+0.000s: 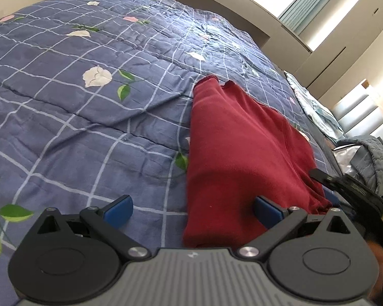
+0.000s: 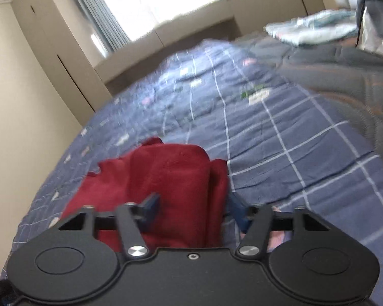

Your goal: Fold small clothes

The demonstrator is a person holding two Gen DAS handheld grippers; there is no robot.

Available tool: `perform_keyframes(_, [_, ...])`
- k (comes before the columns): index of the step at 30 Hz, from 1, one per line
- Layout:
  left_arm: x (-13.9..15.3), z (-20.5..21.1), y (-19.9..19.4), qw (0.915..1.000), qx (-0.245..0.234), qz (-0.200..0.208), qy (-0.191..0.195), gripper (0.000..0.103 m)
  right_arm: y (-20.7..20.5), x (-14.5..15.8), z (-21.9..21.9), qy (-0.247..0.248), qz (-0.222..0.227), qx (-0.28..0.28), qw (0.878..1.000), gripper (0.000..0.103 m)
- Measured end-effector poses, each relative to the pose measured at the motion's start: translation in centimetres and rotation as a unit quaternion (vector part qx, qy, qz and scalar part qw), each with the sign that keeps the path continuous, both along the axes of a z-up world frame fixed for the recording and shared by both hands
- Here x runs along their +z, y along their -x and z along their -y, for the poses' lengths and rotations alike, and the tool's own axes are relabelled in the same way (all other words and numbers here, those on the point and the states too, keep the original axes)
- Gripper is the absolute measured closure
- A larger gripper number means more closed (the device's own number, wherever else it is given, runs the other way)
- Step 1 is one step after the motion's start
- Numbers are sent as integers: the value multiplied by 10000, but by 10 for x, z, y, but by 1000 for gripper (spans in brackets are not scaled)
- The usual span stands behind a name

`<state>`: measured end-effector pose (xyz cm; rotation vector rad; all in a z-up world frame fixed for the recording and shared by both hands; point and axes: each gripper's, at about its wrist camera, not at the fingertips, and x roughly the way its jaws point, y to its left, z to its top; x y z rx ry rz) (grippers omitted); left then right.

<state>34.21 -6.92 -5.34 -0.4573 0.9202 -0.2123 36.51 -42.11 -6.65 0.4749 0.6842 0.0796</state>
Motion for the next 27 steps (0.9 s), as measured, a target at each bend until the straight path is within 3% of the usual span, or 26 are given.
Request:
perform_keyframes(2, [-1,3,0,10000,-52,-5,-37,1,-9,-4,3,-128,-74,6,9999,82])
perform_keyframes(3, [-1,4,0,10000,-65,-11,-59,1,-10,-2,2,-70,-35,-4,10000,87])
perform_keyframes(7, [-2,8,-2,9998,-150,-10,-133,1,-1,9,-1,317,293,-16,9991,93])
perform_keyframes(10, [-2,11,-4,9996,-149,-58,-226,1,-3,0,0,483,154,-94,9987,93])
perform_keyframes(12, [0,13,-5,9994,-143,-79,-293,1,-4,-7,-1,513,74,-95,9986,85])
perform_keyframes(14, [2,14,-6,9991,-157,-54,-378,1,0,-4,-5,717,154,-169,9972,71])
perform_keyframes(16, [5,15,-6,9989,-148,-26,-441,0,7,2,-9,873,282,-194,9956,65])
perform_keyframes(19, [8,17,-7,9986,-145,35,-508,0,14,12,-15,1028,438,-104,9937,32])
perform_keyframes(20, [9,18,-7,9985,-153,59,-526,0,16,14,-18,1121,471,-67,9926,28])
perform_keyframes(27, [10,18,-15,9981,-225,61,-572,0,29,7,-36,1965,203,67,9803,19])
